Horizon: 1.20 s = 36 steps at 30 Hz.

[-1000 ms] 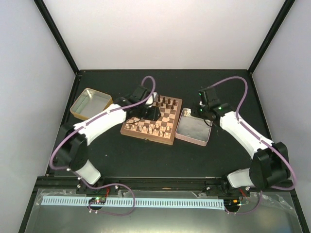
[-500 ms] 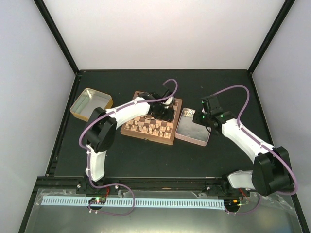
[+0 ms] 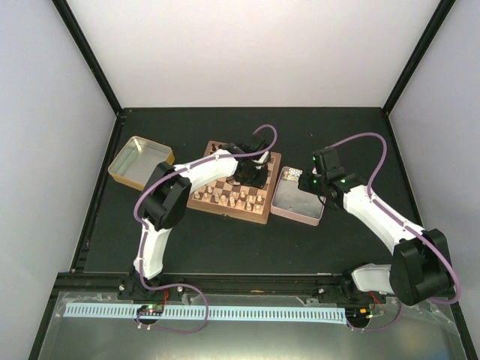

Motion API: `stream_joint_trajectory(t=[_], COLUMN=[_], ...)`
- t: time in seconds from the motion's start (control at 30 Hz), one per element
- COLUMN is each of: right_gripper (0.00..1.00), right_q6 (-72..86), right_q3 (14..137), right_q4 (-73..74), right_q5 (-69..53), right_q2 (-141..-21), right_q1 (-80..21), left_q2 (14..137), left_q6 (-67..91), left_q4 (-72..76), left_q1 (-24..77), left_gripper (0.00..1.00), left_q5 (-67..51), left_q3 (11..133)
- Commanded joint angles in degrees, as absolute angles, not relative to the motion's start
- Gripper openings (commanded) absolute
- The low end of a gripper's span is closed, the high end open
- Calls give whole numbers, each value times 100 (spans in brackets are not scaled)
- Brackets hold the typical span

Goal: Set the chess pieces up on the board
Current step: Pick up the chess piece from the chessboard.

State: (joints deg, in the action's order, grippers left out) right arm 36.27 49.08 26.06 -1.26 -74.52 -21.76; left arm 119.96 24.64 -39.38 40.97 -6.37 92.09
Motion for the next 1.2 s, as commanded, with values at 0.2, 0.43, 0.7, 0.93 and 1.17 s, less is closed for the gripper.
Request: stream_joint_trajectory(t=[0.2, 0.43, 0.7, 0.93, 1.17], right_gripper=[28, 28, 27, 26, 26], right_q6=[3542, 3517, 3519, 3498, 3515], right_q3=[4865, 4879, 4862, 4878, 4863], right_q4=[2511, 2516, 2522, 2536, 2536], right_q5=[-116, -130, -167, -112, -199], right_q2=[-7335, -7304, -7314, -7228, -7155], right_q1=[-2142, -2145, -2144, -2149, -2145], left_q2=[12174, 12192, 12187, 12013, 11428], left_q6=[2486, 2440, 2370, 2311, 2187], left_q4=[-3994, -4122, -4144, -4255, -4385], left_q1=[4119, 4119, 4121, 4113, 3998], left_gripper=[24, 23, 18, 6, 6], left_q5=[-349, -389, -450, -274, 186], left_q3=[9711, 9684, 9677, 9617, 9330])
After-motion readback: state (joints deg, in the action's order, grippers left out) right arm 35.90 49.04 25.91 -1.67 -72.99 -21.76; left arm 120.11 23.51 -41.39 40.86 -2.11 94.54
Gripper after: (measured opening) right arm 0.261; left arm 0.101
